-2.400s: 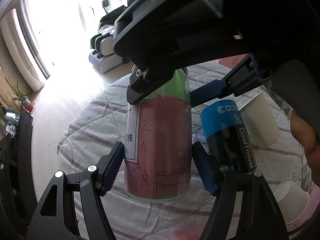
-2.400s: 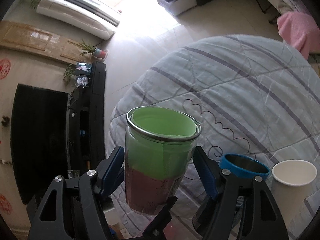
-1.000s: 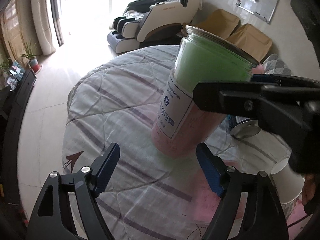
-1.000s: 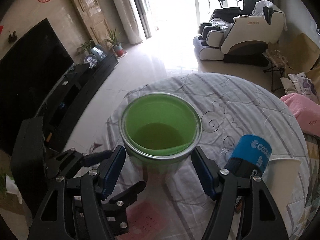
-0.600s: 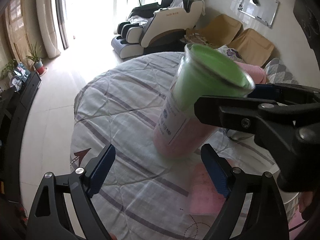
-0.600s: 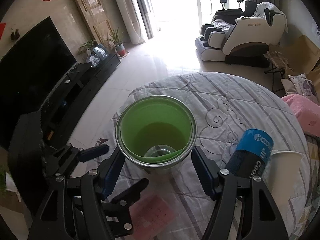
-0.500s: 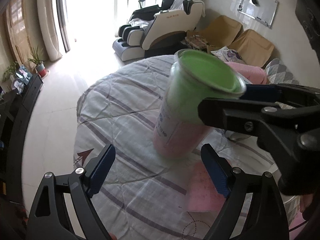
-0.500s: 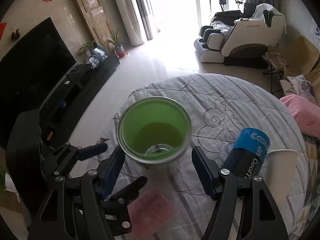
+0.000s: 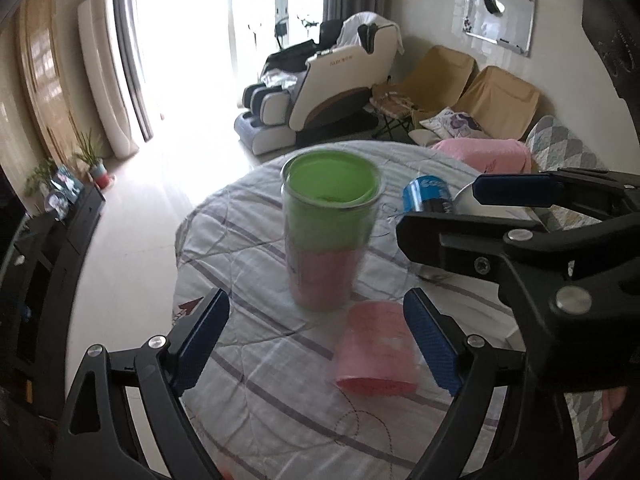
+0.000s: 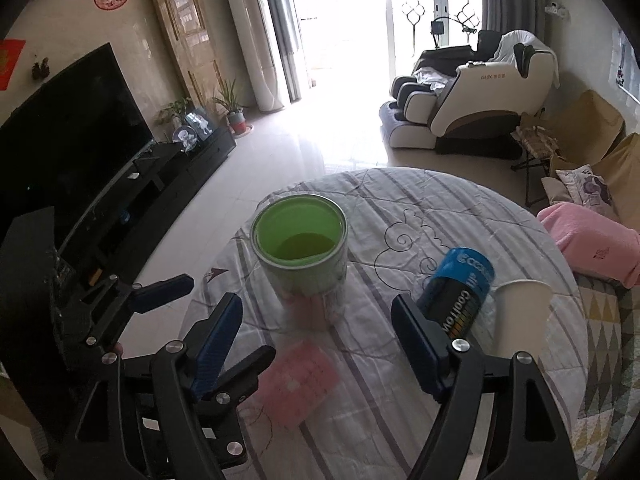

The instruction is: Flip cup upright

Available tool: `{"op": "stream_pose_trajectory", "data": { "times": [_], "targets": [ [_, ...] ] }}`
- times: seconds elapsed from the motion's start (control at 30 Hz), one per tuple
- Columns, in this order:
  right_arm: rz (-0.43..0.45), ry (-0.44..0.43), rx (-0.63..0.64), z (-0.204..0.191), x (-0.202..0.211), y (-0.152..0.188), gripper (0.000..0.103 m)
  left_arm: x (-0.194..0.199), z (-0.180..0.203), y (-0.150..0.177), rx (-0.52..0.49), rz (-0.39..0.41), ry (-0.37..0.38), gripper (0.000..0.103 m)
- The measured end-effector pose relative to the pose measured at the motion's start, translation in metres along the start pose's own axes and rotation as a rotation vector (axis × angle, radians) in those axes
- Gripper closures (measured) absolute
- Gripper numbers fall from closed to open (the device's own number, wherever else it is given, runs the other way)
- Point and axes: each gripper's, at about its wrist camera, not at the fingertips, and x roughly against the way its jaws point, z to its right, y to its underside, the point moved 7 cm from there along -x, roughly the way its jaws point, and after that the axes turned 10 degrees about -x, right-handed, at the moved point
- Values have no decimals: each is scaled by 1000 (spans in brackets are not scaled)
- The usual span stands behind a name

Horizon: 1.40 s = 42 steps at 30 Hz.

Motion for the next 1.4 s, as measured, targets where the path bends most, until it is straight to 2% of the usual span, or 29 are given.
{"op": "stream_pose_trajectory", "data": {
  "times": [0.17,0.4,0.53,0.6,0.67,0.77,0.87,1.03,1.2,1.4],
  "targets": [
    [32,6,-2,4,32,12,23,29,17,-2,-22,49,-32,8],
    [100,20,-62,23,83,43,21,77,46,10,-52,124,-143,1],
    [210,41,-93,31,110,63,21,99,56,22,-39,176,-244,0],
    [299,109,-105,39,127,72,21,105,58,29,-23,186,-301,0],
    [360,169,-116,46,138,81,21,107,58,36,-8,179,-318,0],
    [390,250,-138,57,146,94,21,105,61,44,12,166,-277,0],
    [386,287,-161,66,145,107,21,102,65,47,14,152,-223,0],
    [324,225,-205,71,135,121,21,101,68,49,15,134,-180,0],
    [318,218,-181,65,128,128,21,93,64,52,40,103,-108,0],
    [278,217,-159,64,111,130,21,69,57,54,20,24,-126,0]
  ]
}}
